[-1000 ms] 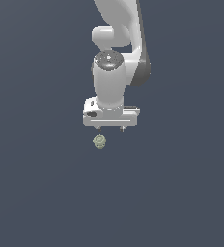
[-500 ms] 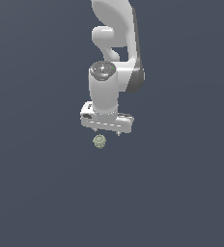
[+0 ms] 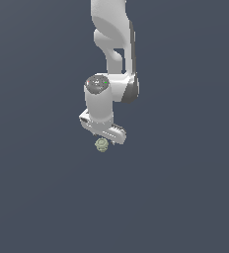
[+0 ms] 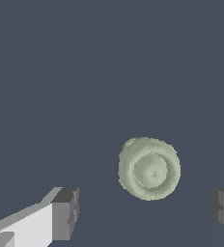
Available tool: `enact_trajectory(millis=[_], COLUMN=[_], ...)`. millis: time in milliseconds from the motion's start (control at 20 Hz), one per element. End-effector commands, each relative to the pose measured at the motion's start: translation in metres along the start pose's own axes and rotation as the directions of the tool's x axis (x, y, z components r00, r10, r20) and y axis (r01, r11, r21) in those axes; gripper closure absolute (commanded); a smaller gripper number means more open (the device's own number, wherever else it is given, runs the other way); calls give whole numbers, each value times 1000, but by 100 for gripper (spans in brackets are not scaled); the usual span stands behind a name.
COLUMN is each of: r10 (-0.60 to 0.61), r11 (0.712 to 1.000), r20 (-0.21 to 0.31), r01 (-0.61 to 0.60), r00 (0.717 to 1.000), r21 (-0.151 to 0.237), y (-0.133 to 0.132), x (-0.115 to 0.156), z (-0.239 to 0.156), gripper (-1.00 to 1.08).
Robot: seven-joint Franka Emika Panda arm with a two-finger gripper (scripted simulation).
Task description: Pick up the object and move it to a goal position.
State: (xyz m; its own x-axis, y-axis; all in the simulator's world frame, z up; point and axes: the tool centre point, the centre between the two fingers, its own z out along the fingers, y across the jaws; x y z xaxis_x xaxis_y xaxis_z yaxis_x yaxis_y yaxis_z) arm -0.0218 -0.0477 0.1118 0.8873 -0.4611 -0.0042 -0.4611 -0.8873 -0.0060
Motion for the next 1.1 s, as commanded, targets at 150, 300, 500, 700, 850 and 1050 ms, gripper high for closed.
enact_trajectory(millis=[150, 300, 500, 700, 850, 1050], r10=[109, 143, 164, 159, 160, 163], r11=[994, 990, 986, 987, 987, 987], r20=[-3, -4, -5, -4, -5, -5], r01=[-109, -143, -164, -159, -160, -163], r00=[994, 990, 986, 987, 987, 987], r21=[-3, -4, -5, -5, -5, -5], y=[12, 16, 18, 18, 18, 19], x=[0, -1, -1, -1, -1, -1], z=[15, 19, 22, 23, 30, 48], gripper=[-92, -92, -92, -92, -92, -92])
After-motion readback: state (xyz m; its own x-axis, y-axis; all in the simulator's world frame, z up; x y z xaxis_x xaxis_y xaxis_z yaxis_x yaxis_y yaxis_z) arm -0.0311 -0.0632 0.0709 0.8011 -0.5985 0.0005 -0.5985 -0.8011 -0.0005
